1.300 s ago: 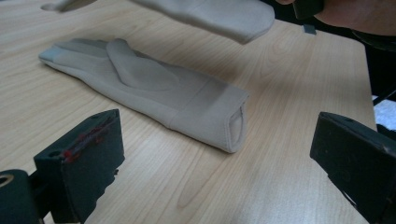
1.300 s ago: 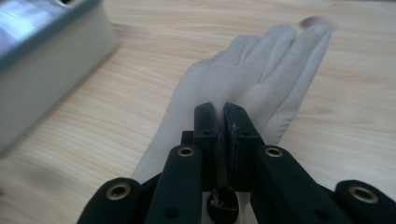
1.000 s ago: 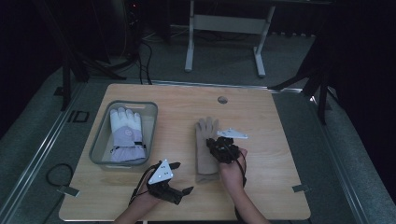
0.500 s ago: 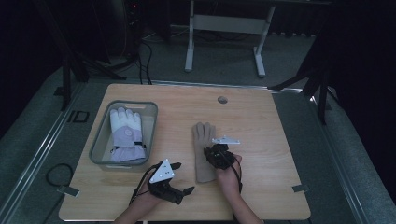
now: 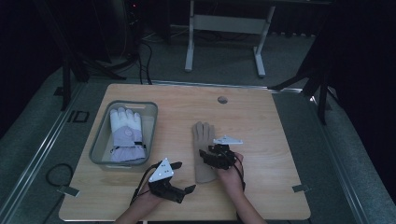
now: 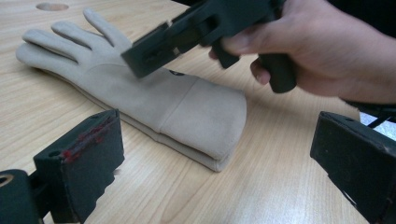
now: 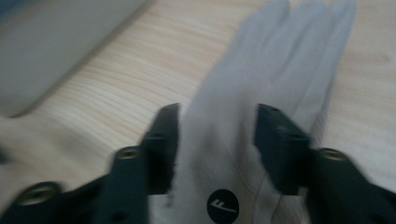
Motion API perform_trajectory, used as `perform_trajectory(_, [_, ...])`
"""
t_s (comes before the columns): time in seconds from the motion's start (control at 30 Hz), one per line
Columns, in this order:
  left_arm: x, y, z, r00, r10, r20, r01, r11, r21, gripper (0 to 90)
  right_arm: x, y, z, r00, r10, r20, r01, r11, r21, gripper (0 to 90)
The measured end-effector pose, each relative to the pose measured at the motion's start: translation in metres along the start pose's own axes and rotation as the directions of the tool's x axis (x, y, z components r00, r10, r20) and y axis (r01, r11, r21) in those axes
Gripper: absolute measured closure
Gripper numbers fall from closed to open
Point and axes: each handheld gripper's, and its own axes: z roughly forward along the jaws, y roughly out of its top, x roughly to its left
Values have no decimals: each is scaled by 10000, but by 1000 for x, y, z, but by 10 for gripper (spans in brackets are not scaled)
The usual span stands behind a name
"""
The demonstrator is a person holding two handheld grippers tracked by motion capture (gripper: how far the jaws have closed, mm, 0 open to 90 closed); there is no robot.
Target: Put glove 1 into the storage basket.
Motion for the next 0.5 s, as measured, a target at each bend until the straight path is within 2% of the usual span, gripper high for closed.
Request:
perform_trajectory(0.03, [0, 0, 0, 10000, -5, -36, 5, 10000, -27, 27, -2, 1, -3, 9996, -94, -249, 90, 9999, -147, 374])
perform_trajectory(0.07, [0, 0, 0, 10000, 6, -63, -6, 10000, -37, 27, -6, 2, -7, 9973, -180, -711, 160, 9995, -285, 227])
perform_trajectory(0.1, [0, 1, 1, 10000, 9, -56, -9, 10000, -33, 27, -8, 3, -8, 9947, -311, -977, 287, 9993, -259, 137])
perform_trajectory(0.17, [0, 1, 1, 10000, 47, -47, -47, 10000, -7, 27, -12, 5, -13, 9872, -669, -1444, 639, 9976, -255, 142])
perform_trajectory(0.2, [0, 1, 1, 9999, 139, -57, -139, 9999, -9, 27, -15, 5, -14, 9810, -881, -1726, 860, 9961, -194, 117])
perform_trajectory(0.23, [0, 1, 2, 9993, 342, -169, -340, 9994, 75, 27, -17, 4, -16, 9772, -1115, -1808, 1096, 9938, -205, 139])
perform_trajectory(0.3, [-1, 1, 3, 9980, 565, -299, -561, 9983, 122, 27, -24, 3, -19, 9618, -1616, -2209, 1575, 9868, -362, 137])
perform_trajectory(0.37, [0, 1, 4, 9989, 432, -182, -429, 9990, 159, 30, -33, 2, -20, 9468, -1988, -2532, 1935, 9800, -458, 153])
perform_trajectory(0.43, [2, 2, 5, 9999, 168, -42, -167, 9998, 109, 36, -40, 1, -23, 9379, -2258, -2633, 2167, 9742, -637, 160])
perform_trajectory(0.47, [2, 2, 5, 10000, 73, 1, -73, 9999, 83, 41, -45, 1, -24, 9272, -2156, -3064, 2077, 9764, -586, 160])
perform_trajectory(0.5, [3, 2, 6, 10000, -32, 49, 32, 9999, 129, 41, -48, 2, -25, 9216, -2003, -3324, 1947, 9796, -507, 160])
